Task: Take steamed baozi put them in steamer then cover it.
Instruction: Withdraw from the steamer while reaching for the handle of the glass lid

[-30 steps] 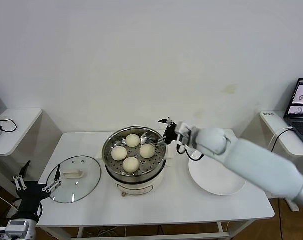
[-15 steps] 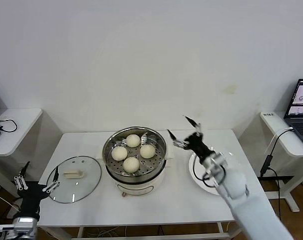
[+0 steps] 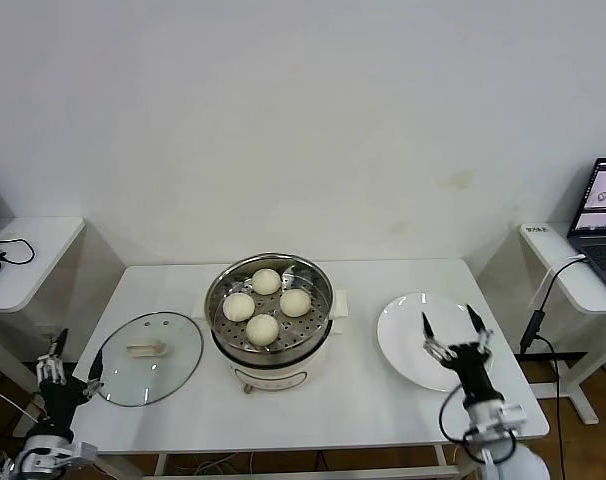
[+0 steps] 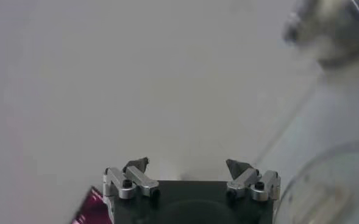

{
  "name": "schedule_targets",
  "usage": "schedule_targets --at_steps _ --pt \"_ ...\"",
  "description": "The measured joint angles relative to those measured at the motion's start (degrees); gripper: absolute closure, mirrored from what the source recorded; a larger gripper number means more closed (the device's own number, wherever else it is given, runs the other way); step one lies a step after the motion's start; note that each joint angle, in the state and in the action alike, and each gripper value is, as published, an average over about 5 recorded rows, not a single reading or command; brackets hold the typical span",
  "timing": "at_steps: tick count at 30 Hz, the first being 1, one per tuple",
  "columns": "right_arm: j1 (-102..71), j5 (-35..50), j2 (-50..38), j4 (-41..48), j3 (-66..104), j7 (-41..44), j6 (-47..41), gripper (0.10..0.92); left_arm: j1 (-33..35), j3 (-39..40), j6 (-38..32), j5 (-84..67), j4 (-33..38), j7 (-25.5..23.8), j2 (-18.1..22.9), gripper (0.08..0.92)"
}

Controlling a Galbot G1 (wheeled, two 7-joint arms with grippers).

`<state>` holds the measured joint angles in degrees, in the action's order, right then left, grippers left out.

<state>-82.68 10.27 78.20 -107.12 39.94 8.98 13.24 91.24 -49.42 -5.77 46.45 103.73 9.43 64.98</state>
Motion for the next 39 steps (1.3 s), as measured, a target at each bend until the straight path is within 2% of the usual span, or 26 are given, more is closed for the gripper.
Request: schedule_targets --at_steps 7,17,39 --pt "-5.6 -0.8 3.6 -0.6 5.4 -0.7 1.2 0.203 -3.3 2.3 -1.1 14.3 -7.7 1.7 -2.1 0.177" --pt "-10.3 -2.1 6.9 -1.7 9.4 -1.0 2.5 0.203 -10.1 7.5 -2.4 22.3 -16.5 2.9 -5.1 0.177" --pt "-13.9 -3.0 10.2 -2.3 12.0 -1.3 3.9 0.202 -19.8 16.2 -2.4 25.3 -24.6 1.7 -6.7 0.177"
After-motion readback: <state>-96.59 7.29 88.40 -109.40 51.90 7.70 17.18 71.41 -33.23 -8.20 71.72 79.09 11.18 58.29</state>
